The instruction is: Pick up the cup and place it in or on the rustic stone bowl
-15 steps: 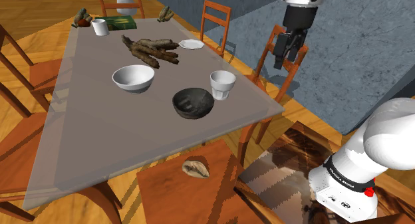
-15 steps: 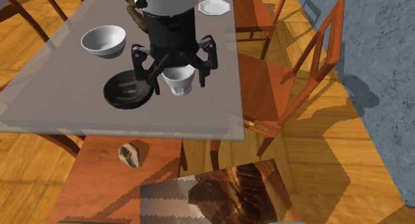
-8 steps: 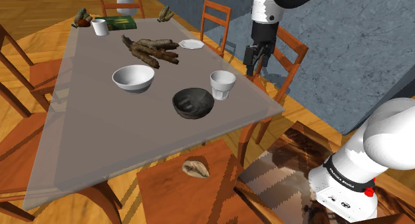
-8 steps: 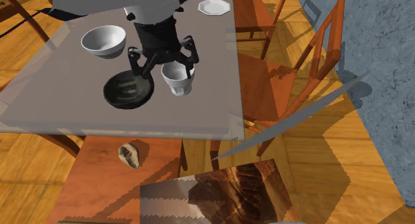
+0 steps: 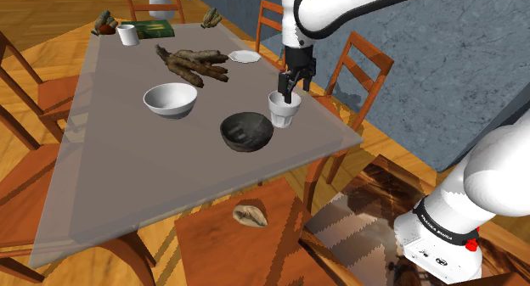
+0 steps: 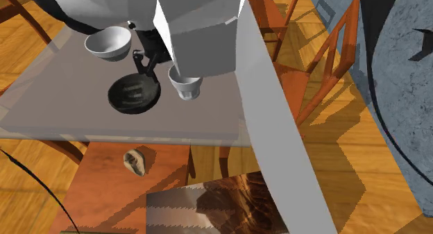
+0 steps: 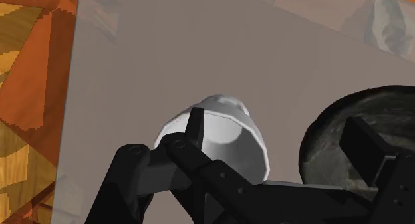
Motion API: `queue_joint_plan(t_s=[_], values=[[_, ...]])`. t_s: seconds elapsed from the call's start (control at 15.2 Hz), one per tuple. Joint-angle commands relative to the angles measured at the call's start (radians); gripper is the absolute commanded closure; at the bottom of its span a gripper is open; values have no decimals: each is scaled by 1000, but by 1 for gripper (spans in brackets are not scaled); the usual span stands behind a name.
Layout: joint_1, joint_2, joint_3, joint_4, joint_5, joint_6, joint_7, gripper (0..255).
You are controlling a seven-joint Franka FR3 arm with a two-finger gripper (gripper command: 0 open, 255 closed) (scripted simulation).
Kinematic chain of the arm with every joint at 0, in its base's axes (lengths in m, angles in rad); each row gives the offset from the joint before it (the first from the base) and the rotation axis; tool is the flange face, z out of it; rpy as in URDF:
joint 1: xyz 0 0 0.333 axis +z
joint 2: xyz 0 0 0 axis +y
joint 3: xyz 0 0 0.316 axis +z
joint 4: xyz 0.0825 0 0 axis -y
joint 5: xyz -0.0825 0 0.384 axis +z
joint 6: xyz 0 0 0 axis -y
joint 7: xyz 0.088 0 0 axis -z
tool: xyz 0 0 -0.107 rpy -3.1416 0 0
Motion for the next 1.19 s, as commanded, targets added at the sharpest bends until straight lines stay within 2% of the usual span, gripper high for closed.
queue_joint_plan(t_s=[0.0,0.4,0.86,1.12], values=[[1,81,9,52,-39,22,25,0],[25,302,15,226,-147,43,93,0],[20,332,6,162,-165,137,104,0],[20,332,5,162,-165,137,104,0]])
